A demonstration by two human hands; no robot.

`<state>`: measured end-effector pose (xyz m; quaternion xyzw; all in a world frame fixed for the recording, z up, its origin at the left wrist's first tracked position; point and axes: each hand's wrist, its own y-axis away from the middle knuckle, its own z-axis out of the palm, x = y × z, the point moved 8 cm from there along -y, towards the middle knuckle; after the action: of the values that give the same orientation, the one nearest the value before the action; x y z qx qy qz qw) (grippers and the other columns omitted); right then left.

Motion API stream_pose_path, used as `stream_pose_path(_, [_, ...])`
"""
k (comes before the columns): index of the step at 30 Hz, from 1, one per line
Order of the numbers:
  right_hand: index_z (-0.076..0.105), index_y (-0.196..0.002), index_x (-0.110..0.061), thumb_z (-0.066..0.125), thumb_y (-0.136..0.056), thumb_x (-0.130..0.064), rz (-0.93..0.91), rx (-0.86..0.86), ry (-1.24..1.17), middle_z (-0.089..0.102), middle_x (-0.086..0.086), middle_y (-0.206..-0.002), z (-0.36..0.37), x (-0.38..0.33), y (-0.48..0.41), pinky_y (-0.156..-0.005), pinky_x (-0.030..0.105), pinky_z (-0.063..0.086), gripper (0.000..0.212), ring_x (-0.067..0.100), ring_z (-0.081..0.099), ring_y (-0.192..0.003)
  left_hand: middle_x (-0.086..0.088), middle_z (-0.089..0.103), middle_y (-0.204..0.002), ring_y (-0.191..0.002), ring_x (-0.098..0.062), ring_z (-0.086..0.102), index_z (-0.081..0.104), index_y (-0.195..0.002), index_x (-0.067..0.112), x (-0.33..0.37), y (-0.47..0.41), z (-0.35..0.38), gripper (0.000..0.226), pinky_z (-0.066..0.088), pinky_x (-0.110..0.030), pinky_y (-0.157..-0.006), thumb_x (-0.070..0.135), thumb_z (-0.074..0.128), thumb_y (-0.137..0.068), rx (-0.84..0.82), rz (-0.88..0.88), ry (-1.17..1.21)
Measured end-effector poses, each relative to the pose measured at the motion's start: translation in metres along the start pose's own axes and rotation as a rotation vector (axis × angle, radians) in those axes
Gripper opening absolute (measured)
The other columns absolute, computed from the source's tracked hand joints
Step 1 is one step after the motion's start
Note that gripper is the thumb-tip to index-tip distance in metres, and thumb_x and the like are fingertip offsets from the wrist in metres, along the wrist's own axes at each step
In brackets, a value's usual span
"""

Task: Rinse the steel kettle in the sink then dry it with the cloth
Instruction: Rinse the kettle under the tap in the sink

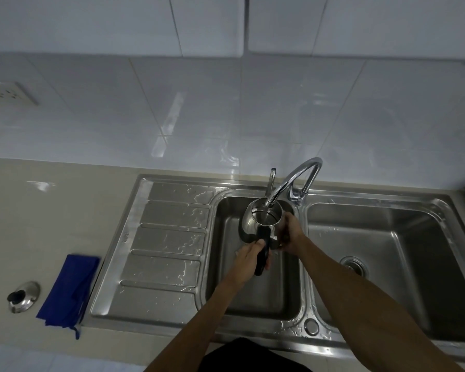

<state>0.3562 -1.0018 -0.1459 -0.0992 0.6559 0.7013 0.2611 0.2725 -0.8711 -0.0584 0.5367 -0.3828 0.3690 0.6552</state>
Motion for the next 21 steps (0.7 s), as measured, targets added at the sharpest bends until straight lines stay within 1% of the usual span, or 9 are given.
stream_pose_path(4, [0.071, -0.104, -0.014, 0.056, -0.076, -0.064, -0.013, 0.01, 0.018, 0.067, 0.011, -0.106, -0.003, -0.003, -0.001, -0.075, 0.036, 0.051, 0.06, 0.029, 0.061, -0.1, -0.008, 0.065, -0.073, -0.067, -0.019, 0.06, 0.068, -0.083, 0.014, -0.001, -0.001, 0.0, 0.042, 0.048, -0.035, -0.071, 0.03, 0.037, -0.108, 0.0, -0.005, -0.011])
stream_pose_path(7, [0.067, -0.086, -0.013, 0.05, -0.086, -0.058, -0.018, -0.017, 0.024, 0.065, 0.009, -0.085, 0.0, -0.004, 0.003, -0.071, 0.033, 0.048, 0.048, 0.025, 0.06, -0.082, -0.005, 0.066, -0.073, -0.067, -0.018, 0.061, 0.066, -0.086, 0.012, -0.003, -0.002, 0.0, 0.041, 0.049, -0.033, -0.072, 0.031, 0.036, -0.108, -0.011, -0.019, -0.03])
stream_pose_path(8, [0.066, -0.084, -0.013, 0.048, -0.089, -0.056, -0.021, -0.013, 0.018, 0.064, 0.009, -0.083, -0.001, -0.005, 0.004, -0.07, 0.033, 0.047, 0.046, 0.025, 0.059, -0.08, -0.005, 0.066, -0.073, -0.067, -0.018, 0.061, 0.066, -0.086, 0.012, -0.002, -0.001, 0.0, 0.041, 0.049, -0.034, -0.073, 0.031, 0.036, -0.108, -0.014, -0.02, -0.037])
stream_pose_path(12, [0.067, -0.092, -0.012, 0.048, -0.087, -0.058, -0.029, 0.004, 0.02, 0.067, 0.011, -0.092, -0.002, -0.007, 0.006, -0.074, 0.034, 0.049, 0.05, 0.027, 0.06, -0.089, -0.006, 0.065, -0.073, -0.067, -0.019, 0.06, 0.066, -0.085, 0.012, 0.002, 0.0, 0.003, 0.042, 0.049, -0.035, -0.073, 0.028, 0.035, -0.109, -0.021, -0.022, -0.04])
stream_pose_path(13, [0.068, -0.09, -0.012, 0.048, -0.087, -0.058, -0.025, 0.002, 0.023, 0.068, 0.011, -0.088, -0.002, -0.006, 0.004, -0.074, 0.034, 0.049, 0.05, 0.027, 0.06, -0.088, -0.006, 0.064, -0.072, -0.066, -0.018, 0.06, 0.065, -0.085, 0.011, 0.002, 0.0, 0.004, 0.042, 0.049, -0.034, -0.072, 0.027, 0.035, -0.109, -0.018, -0.022, -0.036])
stream_pose_path(15, [0.065, -0.078, -0.013, 0.047, -0.09, -0.056, -0.015, -0.007, 0.017, 0.068, 0.007, -0.067, -0.002, -0.005, 0.008, -0.069, 0.032, 0.047, 0.048, 0.024, 0.058, -0.075, -0.006, 0.064, -0.07, -0.064, -0.017, 0.06, 0.064, -0.083, 0.011, 0.004, 0.001, 0.005, 0.042, 0.049, -0.031, -0.069, 0.026, 0.034, -0.109, -0.016, -0.015, -0.042])
stream_pose_path(16, [0.063, -0.074, -0.014, 0.046, -0.09, -0.055, -0.018, 0.0, 0.01, 0.065, 0.006, -0.062, -0.002, -0.006, 0.009, -0.066, 0.031, 0.046, 0.047, 0.023, 0.056, -0.071, -0.006, 0.064, -0.069, -0.063, -0.017, 0.059, 0.064, -0.082, 0.01, 0.005, 0.001, 0.005, 0.043, 0.049, -0.03, -0.068, 0.026, 0.034, -0.109, -0.017, -0.007, -0.049])
stream_pose_path(18, [0.061, -0.073, -0.015, 0.048, -0.089, -0.056, -0.024, 0.012, 0.02, 0.062, 0.005, -0.066, -0.002, -0.007, 0.011, -0.063, 0.03, 0.044, 0.046, 0.021, 0.055, -0.068, -0.008, 0.063, -0.069, -0.063, -0.017, 0.059, 0.064, -0.082, 0.01, 0.006, 0.002, 0.005, 0.044, 0.048, -0.029, -0.067, 0.026, 0.033, -0.109, -0.021, -0.003, -0.06])
stream_pose_path(21, [0.064, -0.078, -0.016, 0.05, -0.083, -0.061, -0.034, 0.026, 0.033, 0.063, 0.006, -0.077, -0.004, -0.007, 0.011, -0.063, 0.03, 0.045, 0.046, 0.022, 0.057, -0.074, -0.01, 0.062, -0.071, -0.064, -0.017, 0.059, 0.063, -0.084, 0.008, 0.006, 0.003, 0.006, 0.044, 0.048, -0.028, -0.066, 0.027, 0.033, -0.109, -0.03, 0.001, -0.07])
